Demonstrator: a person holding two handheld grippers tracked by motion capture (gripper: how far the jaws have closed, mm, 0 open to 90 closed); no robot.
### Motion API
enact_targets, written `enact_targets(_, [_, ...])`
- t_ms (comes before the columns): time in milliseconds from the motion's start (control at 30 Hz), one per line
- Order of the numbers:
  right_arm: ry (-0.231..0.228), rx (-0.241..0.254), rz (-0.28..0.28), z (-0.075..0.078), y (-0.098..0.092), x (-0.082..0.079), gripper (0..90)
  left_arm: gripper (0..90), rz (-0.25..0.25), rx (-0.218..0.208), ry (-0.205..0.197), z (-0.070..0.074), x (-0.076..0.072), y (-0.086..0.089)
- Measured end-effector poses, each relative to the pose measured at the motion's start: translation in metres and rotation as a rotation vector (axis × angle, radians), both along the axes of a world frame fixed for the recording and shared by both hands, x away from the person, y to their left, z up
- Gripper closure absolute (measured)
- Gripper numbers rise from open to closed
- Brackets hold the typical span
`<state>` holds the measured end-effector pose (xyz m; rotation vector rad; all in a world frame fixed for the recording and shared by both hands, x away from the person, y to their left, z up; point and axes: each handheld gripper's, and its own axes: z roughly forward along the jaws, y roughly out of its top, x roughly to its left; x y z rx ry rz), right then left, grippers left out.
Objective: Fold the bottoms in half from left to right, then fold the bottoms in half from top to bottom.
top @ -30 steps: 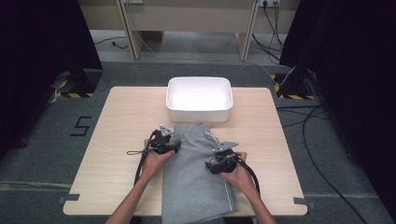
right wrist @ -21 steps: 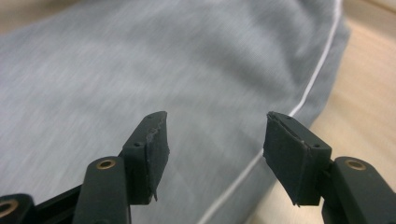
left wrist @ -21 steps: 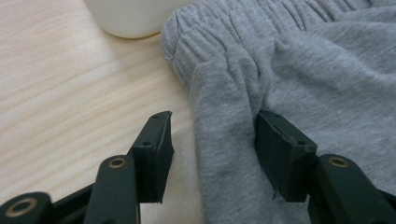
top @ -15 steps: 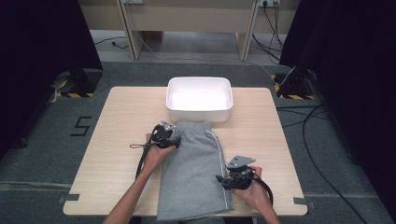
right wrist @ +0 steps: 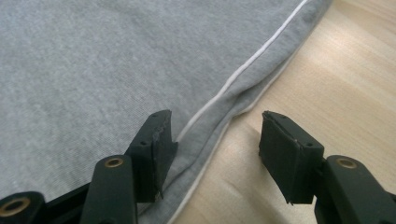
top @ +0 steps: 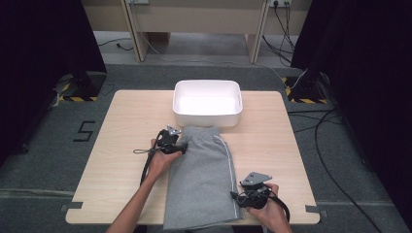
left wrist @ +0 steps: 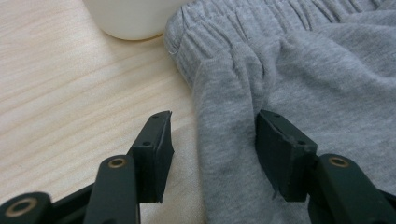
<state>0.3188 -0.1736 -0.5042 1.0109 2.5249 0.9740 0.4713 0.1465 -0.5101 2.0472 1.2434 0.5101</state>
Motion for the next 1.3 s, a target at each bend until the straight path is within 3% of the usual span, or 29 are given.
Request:
enact_targets(100, [0.018,-0.001,0.008,0.002,0.001,0.000,41.4,45.3,-0.013,-0.009,0.010,0.001,-0.001,0.001])
enact_targets(167, [0.004,0.032,0.001,0.005,-0.001,0.002,40.7,42.3,0.003,-0.021,-0.004,0.002,-0.001,0.004])
enact_targets(300, [-0.023,0.103,-0.048,0.014,-0.008,0.011,39.7,41.7,0.025,-0.088,-0.012,0.008,0.000,0.012])
enact_targets(467, [-0.031,0.144,-0.075,0.019,-0.011,0.026,38.5,41.2,0.045,-0.155,0.013,0.011,0.001,0.022])
enact_targets(600, [-0.035,0.164,-0.094,0.020,-0.010,0.037,36.6,39.9,0.052,-0.185,0.024,0.013,0.000,0.027])
enact_targets(867, [-0.031,0.171,-0.115,0.028,-0.007,0.056,34.6,37.9,0.050,-0.208,0.031,0.017,-0.001,0.030])
enact_targets(1067, [-0.054,0.181,-0.123,0.037,-0.004,0.074,33.7,37.8,0.051,-0.231,0.033,0.018,-0.001,0.029])
enact_targets(1300, [-0.032,0.189,-0.132,0.039,0.004,0.097,33.6,37.5,0.055,-0.235,0.033,0.018,0.000,0.030])
